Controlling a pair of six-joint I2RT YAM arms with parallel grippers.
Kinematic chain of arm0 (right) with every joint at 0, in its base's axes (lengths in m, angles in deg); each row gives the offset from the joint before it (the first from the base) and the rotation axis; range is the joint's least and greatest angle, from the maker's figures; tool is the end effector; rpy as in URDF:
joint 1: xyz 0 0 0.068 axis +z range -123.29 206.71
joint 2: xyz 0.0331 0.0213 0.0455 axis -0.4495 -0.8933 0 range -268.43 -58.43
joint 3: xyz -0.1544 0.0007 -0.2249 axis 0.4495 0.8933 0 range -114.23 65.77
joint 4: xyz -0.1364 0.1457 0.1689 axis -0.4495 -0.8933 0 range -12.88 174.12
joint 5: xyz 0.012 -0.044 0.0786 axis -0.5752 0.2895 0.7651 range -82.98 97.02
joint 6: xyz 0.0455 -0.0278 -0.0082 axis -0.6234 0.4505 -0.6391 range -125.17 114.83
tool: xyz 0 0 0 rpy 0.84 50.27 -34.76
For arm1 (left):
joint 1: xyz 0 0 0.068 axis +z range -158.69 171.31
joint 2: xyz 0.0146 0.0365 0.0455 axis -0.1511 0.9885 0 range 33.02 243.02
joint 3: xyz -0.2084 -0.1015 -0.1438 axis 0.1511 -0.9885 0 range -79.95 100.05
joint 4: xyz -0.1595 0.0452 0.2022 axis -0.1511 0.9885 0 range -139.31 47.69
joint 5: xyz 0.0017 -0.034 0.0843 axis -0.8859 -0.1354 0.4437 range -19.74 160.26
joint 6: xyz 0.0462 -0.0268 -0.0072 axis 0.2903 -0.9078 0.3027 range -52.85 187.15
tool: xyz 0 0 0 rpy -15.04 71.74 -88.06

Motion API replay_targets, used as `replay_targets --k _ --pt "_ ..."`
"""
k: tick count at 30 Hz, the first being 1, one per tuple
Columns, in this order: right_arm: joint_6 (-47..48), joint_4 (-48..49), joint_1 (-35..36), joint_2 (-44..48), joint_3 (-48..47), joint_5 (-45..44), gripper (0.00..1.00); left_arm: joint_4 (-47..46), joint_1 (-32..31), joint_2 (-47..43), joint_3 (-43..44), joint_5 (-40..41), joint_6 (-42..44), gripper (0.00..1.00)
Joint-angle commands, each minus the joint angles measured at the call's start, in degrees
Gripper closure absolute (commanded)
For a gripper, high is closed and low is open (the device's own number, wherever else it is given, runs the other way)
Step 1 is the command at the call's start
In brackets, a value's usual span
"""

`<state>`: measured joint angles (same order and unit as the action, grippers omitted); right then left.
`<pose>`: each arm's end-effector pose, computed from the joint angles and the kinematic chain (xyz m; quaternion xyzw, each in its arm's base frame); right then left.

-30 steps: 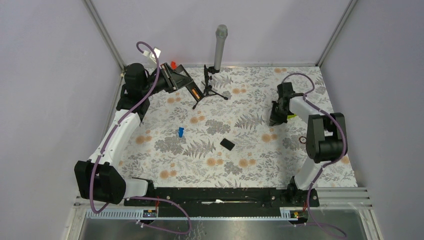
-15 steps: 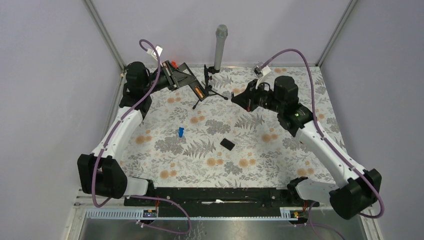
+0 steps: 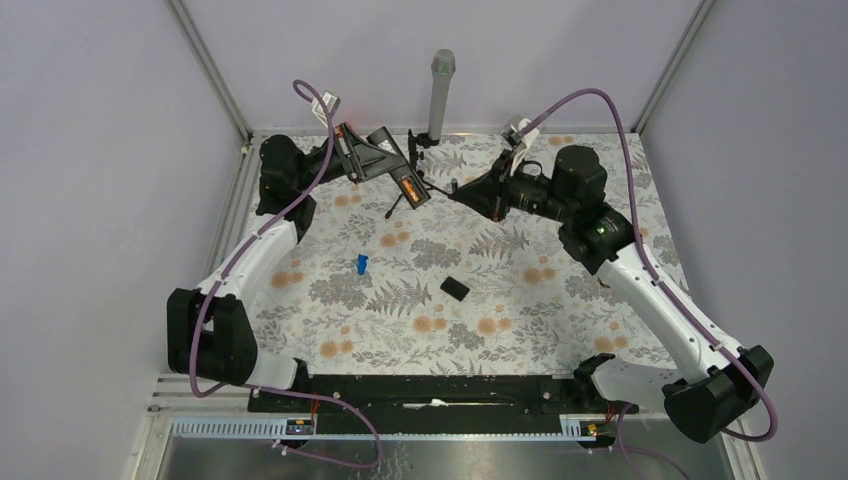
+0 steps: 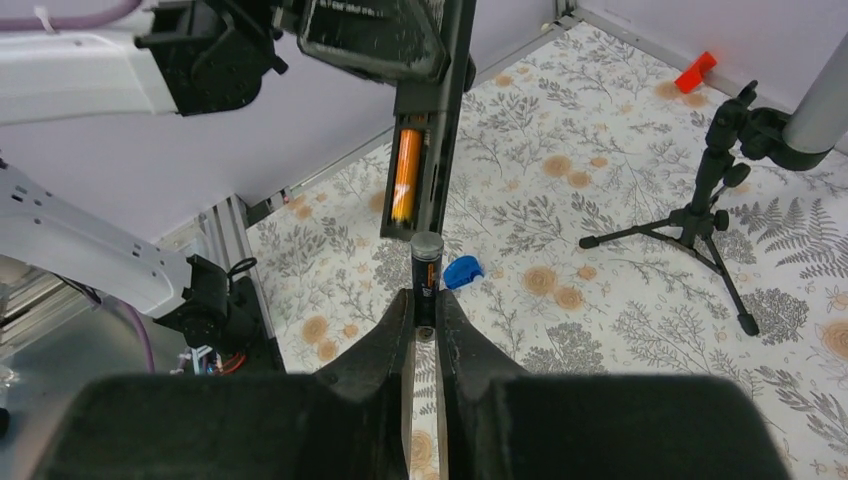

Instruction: Load the batteries into the remote control

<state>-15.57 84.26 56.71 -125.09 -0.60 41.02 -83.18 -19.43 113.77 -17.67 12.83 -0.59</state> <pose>0.2189 0.1494 0.4144 -0.3187 0.6320 0.4274 0.5623 0.3076 -0.0889 0.3780 0.0823 0.6495 -0.6668 0.3561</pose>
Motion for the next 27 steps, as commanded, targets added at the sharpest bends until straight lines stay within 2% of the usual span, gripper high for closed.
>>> replay_targets --k 1,2,6,8,15,27 --pt "-1.90 -6.69 0.95 -2.10 -8.96 -2.44 0.87 -8.67 -1.05 -0.15 -0.55 -1.39 -3.02 1.00" --pt "-2.20 -9.05 1.28 -3.22 -11.16 -4.00 0.87 -6.85 -1.18 -0.26 -0.62 -0.31 -2.40 1.00" --pt "-4.01 -21.31 2.58 -7.08 -17.13 -9.16 0.88 11.37 -2.76 -0.58 0.30 5.40 5.17 1.00" --pt "-4.92 -26.55 3.26 -9.05 -19.60 -9.92 0.88 15.79 -3.92 0.02 0.62 6.55 5.94 1.00" --pt "-4.42 -44.39 5.87 -15.14 -28.13 -11.64 0.88 20.53 -6.57 1.18 -1.68 8.55 4.32 1.00" --pt "-4.16 -56.62 11.67 -25.67 -36.23 -15.32 0.86 23.98 -8.86 2.71 -6.01 7.96 4.69 1.00"
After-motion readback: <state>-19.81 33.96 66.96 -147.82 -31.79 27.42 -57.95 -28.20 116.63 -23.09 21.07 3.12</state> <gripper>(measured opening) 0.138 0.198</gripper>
